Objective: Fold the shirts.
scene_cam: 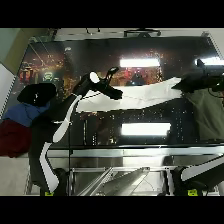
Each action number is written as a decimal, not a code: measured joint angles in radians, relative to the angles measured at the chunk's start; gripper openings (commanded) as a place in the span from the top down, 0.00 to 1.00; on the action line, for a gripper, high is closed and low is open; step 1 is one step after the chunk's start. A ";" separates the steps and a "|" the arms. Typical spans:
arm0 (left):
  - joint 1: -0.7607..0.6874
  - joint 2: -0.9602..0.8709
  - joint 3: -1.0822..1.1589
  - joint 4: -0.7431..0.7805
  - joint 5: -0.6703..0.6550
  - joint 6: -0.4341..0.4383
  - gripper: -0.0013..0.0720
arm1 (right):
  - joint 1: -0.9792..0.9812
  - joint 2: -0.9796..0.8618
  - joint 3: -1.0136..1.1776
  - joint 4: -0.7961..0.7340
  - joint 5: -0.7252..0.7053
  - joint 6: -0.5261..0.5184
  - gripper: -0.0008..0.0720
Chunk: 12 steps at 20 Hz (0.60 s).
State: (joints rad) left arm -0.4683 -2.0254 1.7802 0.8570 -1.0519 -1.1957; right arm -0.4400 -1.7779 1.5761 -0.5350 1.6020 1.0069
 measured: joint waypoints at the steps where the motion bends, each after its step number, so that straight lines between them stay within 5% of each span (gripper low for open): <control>1: -0.016 -0.016 0.000 -0.026 0.036 0.000 0.96 | 0.006 0.040 0.000 0.047 0.019 0.007 0.97; 8: -0.091 -0.120 0.072 -0.171 0.135 0.000 0.96 | 0.064 0.203 0.009 0.198 0.070 0.037 0.97; 12: -0.074 -0.109 0.264 -0.195 -0.060 -0.017 0.97 | 0.100 0.219 0.012 0.217 0.056 0.060 0.97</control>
State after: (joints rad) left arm -0.5419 -2.1349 2.0438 0.6617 -1.1122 -1.2125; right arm -0.3401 -1.5593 1.5879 -0.3176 1.6581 1.0668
